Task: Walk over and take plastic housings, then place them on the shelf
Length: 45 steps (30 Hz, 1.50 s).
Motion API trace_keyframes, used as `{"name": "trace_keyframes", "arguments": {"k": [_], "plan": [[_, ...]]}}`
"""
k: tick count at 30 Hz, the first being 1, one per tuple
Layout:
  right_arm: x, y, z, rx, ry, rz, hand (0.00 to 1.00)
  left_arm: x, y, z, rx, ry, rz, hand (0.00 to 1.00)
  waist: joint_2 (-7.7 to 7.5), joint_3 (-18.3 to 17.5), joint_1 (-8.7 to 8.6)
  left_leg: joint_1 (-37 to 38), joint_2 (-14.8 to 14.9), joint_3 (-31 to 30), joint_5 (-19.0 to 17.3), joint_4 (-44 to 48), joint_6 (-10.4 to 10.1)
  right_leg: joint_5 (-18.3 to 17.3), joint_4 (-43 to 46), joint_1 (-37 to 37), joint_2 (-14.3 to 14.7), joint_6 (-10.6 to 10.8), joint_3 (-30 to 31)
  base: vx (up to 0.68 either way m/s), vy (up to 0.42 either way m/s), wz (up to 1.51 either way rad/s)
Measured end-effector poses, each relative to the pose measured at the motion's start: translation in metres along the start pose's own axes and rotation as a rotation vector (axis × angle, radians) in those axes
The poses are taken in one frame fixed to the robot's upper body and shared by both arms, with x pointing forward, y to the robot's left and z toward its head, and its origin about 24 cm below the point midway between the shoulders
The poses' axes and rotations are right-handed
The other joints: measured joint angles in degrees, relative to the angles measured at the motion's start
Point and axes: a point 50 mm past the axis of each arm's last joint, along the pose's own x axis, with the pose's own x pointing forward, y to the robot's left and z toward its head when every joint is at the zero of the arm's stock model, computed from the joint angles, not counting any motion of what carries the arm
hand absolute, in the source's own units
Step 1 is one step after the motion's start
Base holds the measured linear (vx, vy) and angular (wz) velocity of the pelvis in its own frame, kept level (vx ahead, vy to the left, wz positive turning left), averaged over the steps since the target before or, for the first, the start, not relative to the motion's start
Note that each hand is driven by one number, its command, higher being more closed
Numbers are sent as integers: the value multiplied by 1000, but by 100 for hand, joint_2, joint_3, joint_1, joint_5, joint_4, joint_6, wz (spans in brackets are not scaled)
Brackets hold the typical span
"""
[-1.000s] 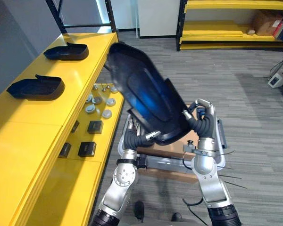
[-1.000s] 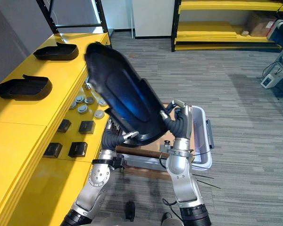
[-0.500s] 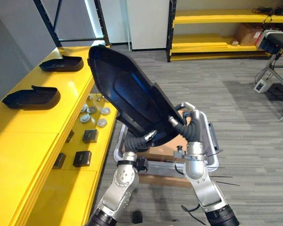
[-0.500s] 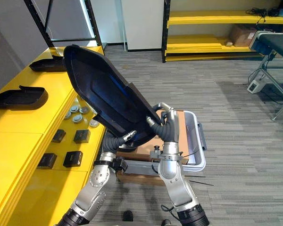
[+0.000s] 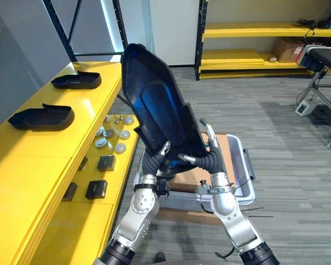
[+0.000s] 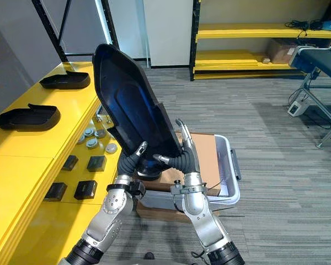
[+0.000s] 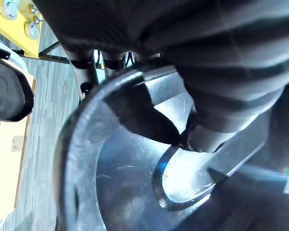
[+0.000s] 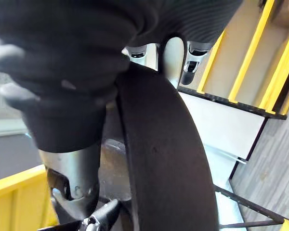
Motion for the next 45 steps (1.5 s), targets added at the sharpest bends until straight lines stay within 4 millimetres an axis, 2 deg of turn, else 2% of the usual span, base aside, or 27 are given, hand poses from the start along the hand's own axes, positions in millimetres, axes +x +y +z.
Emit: {"name": "trace_keyframes", "arguments": {"k": [2, 4, 5, 6, 7, 9, 11, 12, 15, 17, 18, 20, 21, 23, 24, 26, 28, 30, 33, 36, 38, 39, 40, 41, 42, 43, 45], "plan": [[10, -17, 13, 12, -75, -79, 0, 0, 0, -1, 26, 2, -7, 100, 0, 0, -3, 6, 0, 3, 0, 0, 0, -4, 8, -1, -1, 5, 5, 0, 0, 0], [18, -46, 28, 29, -167, -212, 0, 0, 2, -1, 53, -2, 0, 100, -2, 1, -45, 15, -1, 7, -1, 0, 1, -18, 14, -2, -2, 26, 17, 0, 2, -2], [19, -53, 30, 33, -179, -241, 0, 0, 3, -1, 56, -4, 6, 100, -2, 1, -53, 17, -1, 9, -1, 0, 1, -18, 14, -4, -2, 27, 26, 1, 4, -6], [17, -74, 28, 29, -183, -330, 0, 1, 8, 0, 59, -6, 25, 100, -2, 1, -64, 24, 2, 13, -2, -1, 2, -21, 13, -7, 2, 32, 39, 0, 2, -5], [17, -77, 27, 26, -179, -343, 0, 1, 8, 0, 59, -6, 29, 100, -2, 1, -65, 25, 2, 13, -2, -1, 2, -22, 13, -6, 2, 33, 39, 0, 1, -4], [9, -99, 17, -12, -129, -428, 0, 0, 14, -2, 57, 3, 55, 100, -2, 1, -72, 26, 3, 15, -12, -2, -10, -29, 13, -9, 4, 43, 44, 0, 0, 0], [-12, -130, -1, -52, -19, -559, 0, -6, 23, -7, 51, 27, 93, 100, 0, 3, -76, 22, 3, 15, -29, -2, -31, -32, 7, -14, 4, 44, 45, 0, 0, 0], [-18, -137, -6, -63, 14, -590, 0, -8, 27, -8, 50, 32, 106, 100, -1, 3, -83, 21, 4, 15, -31, -2, -33, -32, 4, -14, 5, 44, 47, 0, 0, 0], [-59, -164, -42, -117, 239, -721, 0, -18, 43, -9, 45, 44, 181, 100, -6, 8, -121, 15, 7, 20, -47, -2, -51, -33, -27, -23, 10, 44, 58, 0, 0, 0], [-107, -174, -83, -118, 521, -787, 0, -25, 56, -3, 42, 24, 236, 100, -10, 14, -182, 5, 9, 20, -73, -2, -81, -40, -38, -30, 13, 39, 59, 0, 0, 0], [-120, -174, -93, -112, 592, -808, 0, -26, 59, -1, 40, 18, 249, 100, -4, 18, -201, 1, 9, 20, -75, -2, -79, -41, -40, -31, 13, 37, 60, 0, 0, 0], [-174, -173, -120, -68, 852, -875, 0, -31, 68, 5, 42, -7, 296, 100, 31, 42, -222, -8, 13, 40, -115, -2, -75, -43, -43, -42, 17, 37, 82, 2, 0, -4], [-188, -172, -126, -49, 917, -886, 0, -32, 69, 6, 41, -13, 305, 100, 30, 50, -222, -13, 14, 43, -116, -2, -75, -43, -42, -48, 17, 37, 84, 14, -2, -5], [-232, -162, -142, 15, 1117, -907, 0, -35, 73, 10, 36, -33, 334, 100, 59, 73, -220, -50, 21, 78, -120, -2, -70, -44, -33, -105, 20, 39, 122, 24, -5, -8], [-255, -155, -147, 34, 1219, -899, 0, -35, 74, 10, 34, -35, 339, 100, 92, 103, -214, -51, 29, 106, -155, -1, -109, -37, -22, -105, 25, 46, 140, 24, -6, -9], [-283, -144, -152, 73, 1350, -887, 0, -37, 76, 10, 36, -32, 344, 100, 107, 109, -210, -46, 36, 119, -166, -1, -108, -41, -21, -102, 32, 46, 146, 23, -9, -5], [-321, -126, -154, 117, 1541, -862, 0, -40, 76, 7, 34, -21, 333, 100, 110, 134, -196, -66, 59, 147, -184, -2, -107, -87, 27, -102, 49, 40, 154, 12, -9, -2], [-338, -115, -153, 140, 1638, -834, 0, -41, 75, 6, 31, -17, 333, 100, 116, 235, -200, -34, 65, 134, -195, -1, -102, -226, 240, -137, 31, 40, 112, 1, -18, 11], [-352, -106, -151, 160, 1720, -783, 0, -41, 75, 6, 28, -20, 324, 100, 73, 331, -178, -183, -31, -37, -184, 97, -113, -616, 925, -439, -98, 45, -87, 14, -21, 44], [-355, -99, -153, 168, 1768, -750, 0, -39, 70, 8, 21, -31, 299, 100, -55, 495, -107, -571, -224, -475, -209, 399, -77, -1028, 1638, -669, -412, 9, -737, -6, -23, 118], [-352, -97, -157, 156, 1779, -707, 0, -35, 61, 10, 7, -43, 262, 100, -105, 543, -83, -872, -181, 123, -513, 404, 371, -1103, 1677, -607, -760, 1, -1595, 13, 28, 184], [-352, -98, -157, 148, 1785, -694, 0, -33, 57, 12, 2, -53, 249, 100, -125, 578, -74, -974, -138, 518, -516, 526, 366, -1115, 1710, -596, -868, -6, -1782, 31, 82, 201], [-343, -102, -162, 137, 1763, -675, 0, -28, 52, 16, -7, -72, 227, 100, -94, 634, -69, -1163, 21, 1512, -518, 839, 382, -1135, 1809, -542, -1021, -11, -2211, 41, 122, 195], [-337, -106, -166, 129, 1741, -671, 0, -25, 49, 18, -10, -85, 214, 100, -32, 657, -79, -1152, 223, 2445, -479, 1117, 583, -1194, 1970, -417, -1091, 15, -2513, 55, 120, 194], [-335, -107, -167, 126, 1735, -668, 0, -23, 46, 19, -12, -92, 203, 100, 6, 664, -81, -1087, 320, 2819, -457, 1204, 746, -1253, 2080, -323, -1104, 7, -2630, 90, 133, 187], [-331, -104, -169, 135, 1727, -660, 0, -19, 42, 21, -11, -107, 178, 100, -49, 710, -99, -1002, 218, 2903, -432, 1199, 795, -1305, 2139, -123, -1229, 23, -2779, 78, 133, 172], [-319, -92, -174, 155, 1707, -606, 0, -19, 40, 24, -5, -137, 156, 100, -178, 689, -49, -987, -83, 2714, -451, 959, 778, -1381, 1859, 204, -1250, 176, -3069, 39, 104, 147]]}}
